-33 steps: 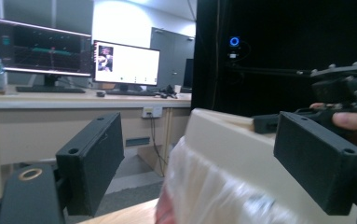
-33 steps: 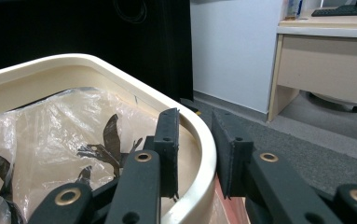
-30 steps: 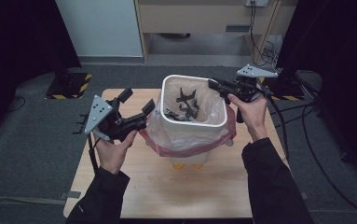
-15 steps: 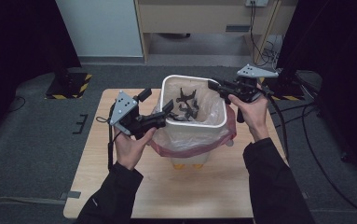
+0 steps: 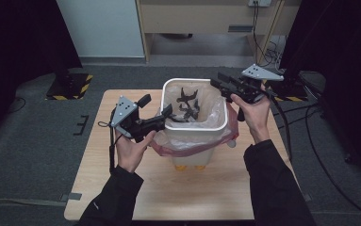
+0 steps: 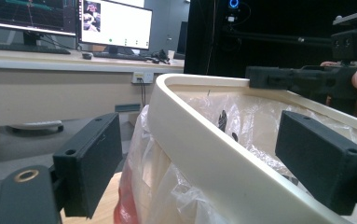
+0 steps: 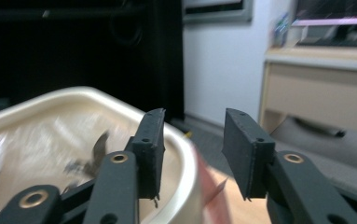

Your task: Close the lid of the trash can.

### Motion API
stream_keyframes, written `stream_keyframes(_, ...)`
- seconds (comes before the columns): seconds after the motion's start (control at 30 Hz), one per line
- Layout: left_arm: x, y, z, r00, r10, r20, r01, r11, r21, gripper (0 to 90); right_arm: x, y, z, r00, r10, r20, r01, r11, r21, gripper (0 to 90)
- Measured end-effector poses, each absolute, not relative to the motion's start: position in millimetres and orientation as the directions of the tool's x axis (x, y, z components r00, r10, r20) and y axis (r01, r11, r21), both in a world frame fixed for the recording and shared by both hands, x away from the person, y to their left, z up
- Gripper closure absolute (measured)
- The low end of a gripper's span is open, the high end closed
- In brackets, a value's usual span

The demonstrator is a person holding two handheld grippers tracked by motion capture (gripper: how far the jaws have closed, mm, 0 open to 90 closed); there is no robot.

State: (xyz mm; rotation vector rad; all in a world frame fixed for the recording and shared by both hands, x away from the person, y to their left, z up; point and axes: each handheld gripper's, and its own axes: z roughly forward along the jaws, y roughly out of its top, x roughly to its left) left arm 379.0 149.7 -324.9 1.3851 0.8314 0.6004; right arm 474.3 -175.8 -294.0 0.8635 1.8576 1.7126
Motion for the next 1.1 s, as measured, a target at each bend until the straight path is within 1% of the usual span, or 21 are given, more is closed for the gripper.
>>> stream_keyframes(0.03,379,150,-325,0.592,0.791,-0.156,0.102,0.119,0.988,13.6,475,-176,-293,-0.685,0.725,0.075,0.122,0.012,0.993,54.2)
stream_keyframes(0.1,380,150,-326,0.589,0.793,-0.155,0.102,0.117,0.988,13.7,477,-175,-295,-0.678,0.732,0.071,0.126,0.019,0.992,52.5)
stream_keyframes(0.17,380,150,-326,0.586,0.795,-0.16,0.103,0.123,0.987,13.7,478,-173,-297,-0.677,0.734,0.05,0.129,0.052,0.99,52.3)
stream_keyframes(0.23,381,150,-328,0.584,0.794,-0.167,0.105,0.13,0.986,13.7,479,-171,-303,-0.681,0.73,0.062,0.149,0.055,0.987,52.8)
stream_keyframes(0.3,381,150,-329,0.589,0.789,-0.174,0.107,0.137,0.985,13.9,482,-172,-312,-0.682,0.724,0.098,0.176,0.033,0.984,53.0)
stream_keyframes(0.4,382,149,-330,0.588,0.787,-0.19,0.113,0.153,0.982,13.9,482,-175,-318,-0.686,0.71,0.157,0.188,-0.036,0.982,53.6)
stream_keyframes(0.57,384,149,-330,0.574,0.794,-0.202,0.122,0.161,0.979,14.3,479,-174,-316,-0.682,0.719,0.132,0.175,-0.015,0.984,52.7)
stream_keyframes(0.67,383,149,-327,0.576,0.798,-0.177,0.107,0.14,0.984,18.1,477,-176,-314,-0.677,0.725,0.124,0.166,-0.014,0.986,47.9)
stream_keyframes(0.77,380,152,-324,0.581,0.795,-0.172,0.08,0.155,0.985,19.6,472,-184,-308,-0.674,0.728,0.127,0.136,-0.047,0.99,38.8)
stream_keyframes(0.9,373,162,-320,0.577,0.799,-0.169,0.062,0.164,0.985,18.6,466,-199,-303,-0.66,0.737,0.145,0.125,-0.082,0.989,33.3)
stream_keyframes(1.1,362,181,-325,0.561,0.812,-0.162,0.063,0.153,0.986,18.2,457,-221,-307,-0.64,0.748,0.174,0.145,-0.105,0.984,27.8)
